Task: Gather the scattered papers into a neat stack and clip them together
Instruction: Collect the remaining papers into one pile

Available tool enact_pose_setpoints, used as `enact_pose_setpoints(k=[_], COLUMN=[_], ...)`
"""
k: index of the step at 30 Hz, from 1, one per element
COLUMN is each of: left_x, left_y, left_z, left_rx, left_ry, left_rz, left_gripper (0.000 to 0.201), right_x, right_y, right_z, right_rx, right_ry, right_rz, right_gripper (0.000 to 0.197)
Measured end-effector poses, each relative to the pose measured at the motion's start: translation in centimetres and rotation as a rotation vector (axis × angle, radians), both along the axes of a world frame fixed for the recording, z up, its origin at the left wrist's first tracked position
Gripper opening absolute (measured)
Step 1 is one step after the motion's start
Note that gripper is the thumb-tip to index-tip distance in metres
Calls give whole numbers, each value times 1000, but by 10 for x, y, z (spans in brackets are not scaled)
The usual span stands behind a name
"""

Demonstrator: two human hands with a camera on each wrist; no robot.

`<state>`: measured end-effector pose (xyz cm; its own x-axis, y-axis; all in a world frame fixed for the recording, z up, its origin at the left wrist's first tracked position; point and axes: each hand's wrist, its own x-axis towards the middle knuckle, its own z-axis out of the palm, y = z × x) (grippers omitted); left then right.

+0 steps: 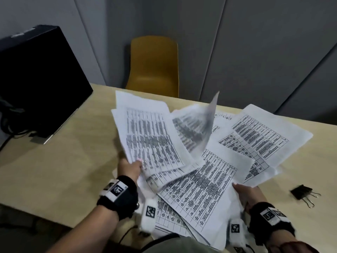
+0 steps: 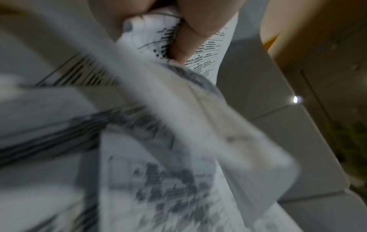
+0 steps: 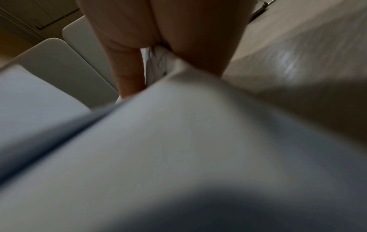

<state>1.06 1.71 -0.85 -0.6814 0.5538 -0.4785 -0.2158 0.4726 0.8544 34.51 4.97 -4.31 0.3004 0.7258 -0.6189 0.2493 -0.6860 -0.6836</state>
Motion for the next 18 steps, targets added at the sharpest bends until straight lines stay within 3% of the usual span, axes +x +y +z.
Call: enact_pose_setpoints(k=[3, 7, 10, 11, 15, 18], left_x=[23, 29, 19, 17, 23, 37], left_y=[-10, -17, -10, -8, -6, -9], left_z=[-18, -33, -31, -27, -21, -18], left_rx=[-114, -245, -162, -129, -193, -249], left_ry=[-71, -136, -85, -40, 208, 270], left_rz=[-230, -467, -408, -402, -663, -834], left_gripper=[33, 63, 16, 13, 32, 35], right_x=[0, 1, 0, 0, 2, 2], right_y=[0, -1, -2, -1, 0, 1], right_z=[1, 2, 4, 3, 4, -1], right_rx=[-18, -19, -31, -23, 38, 24], right_ry=[-41, -23, -29, -28, 33, 129], right_rz=[24, 27, 46, 41, -8, -40], right_gripper=[52, 52, 54, 54, 33, 16])
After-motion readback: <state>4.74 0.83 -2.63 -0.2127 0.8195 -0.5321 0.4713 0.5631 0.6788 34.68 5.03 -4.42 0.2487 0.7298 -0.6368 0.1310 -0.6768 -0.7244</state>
